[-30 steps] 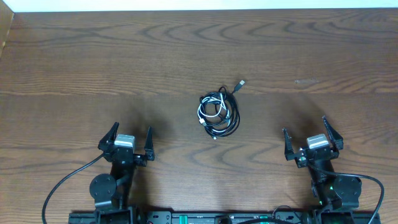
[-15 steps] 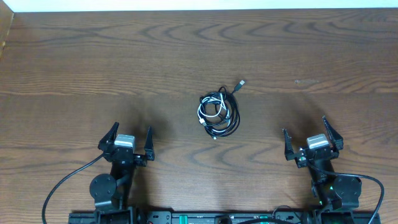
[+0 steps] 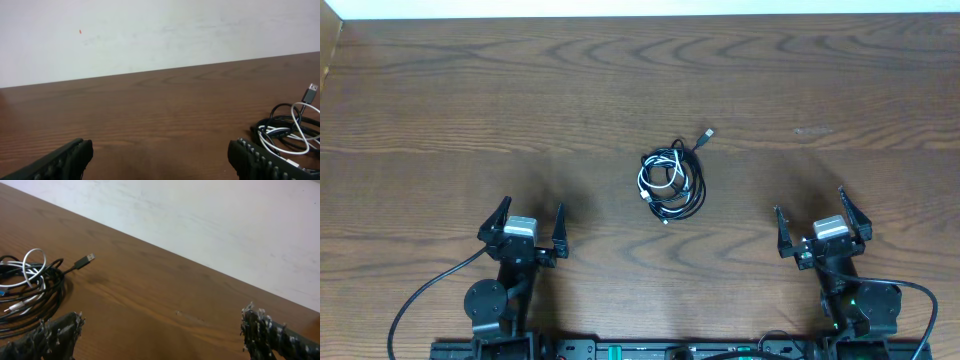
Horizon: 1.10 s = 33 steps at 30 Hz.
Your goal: Untangle cables
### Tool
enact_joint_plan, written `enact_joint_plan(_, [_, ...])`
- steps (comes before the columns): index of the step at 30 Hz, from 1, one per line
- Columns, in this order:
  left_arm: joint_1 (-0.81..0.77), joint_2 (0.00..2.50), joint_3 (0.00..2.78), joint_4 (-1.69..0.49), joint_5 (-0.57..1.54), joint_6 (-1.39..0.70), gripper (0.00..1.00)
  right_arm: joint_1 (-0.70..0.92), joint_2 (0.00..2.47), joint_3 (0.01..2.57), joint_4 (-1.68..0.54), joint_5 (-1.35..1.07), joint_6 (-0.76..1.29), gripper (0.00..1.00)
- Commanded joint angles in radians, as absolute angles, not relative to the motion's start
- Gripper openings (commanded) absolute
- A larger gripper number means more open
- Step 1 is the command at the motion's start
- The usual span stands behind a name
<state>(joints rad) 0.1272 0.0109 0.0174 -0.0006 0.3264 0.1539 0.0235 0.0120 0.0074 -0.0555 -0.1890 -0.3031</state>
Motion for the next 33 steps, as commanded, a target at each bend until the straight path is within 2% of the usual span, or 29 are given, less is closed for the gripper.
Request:
enact_joint_plan(1, [0.128,0.006,0.004,-0.044,0.327,0.141,0.92,0.020,0.009,0.006,-0.060,-0.190,-0.300,0.99])
enact_joint_plan(33, [0.128,0.007,0.004,-0.044,0.316,0.141,0.92,0.020,0.009,0.006,-0.049,-0.212,-0.300,0.99])
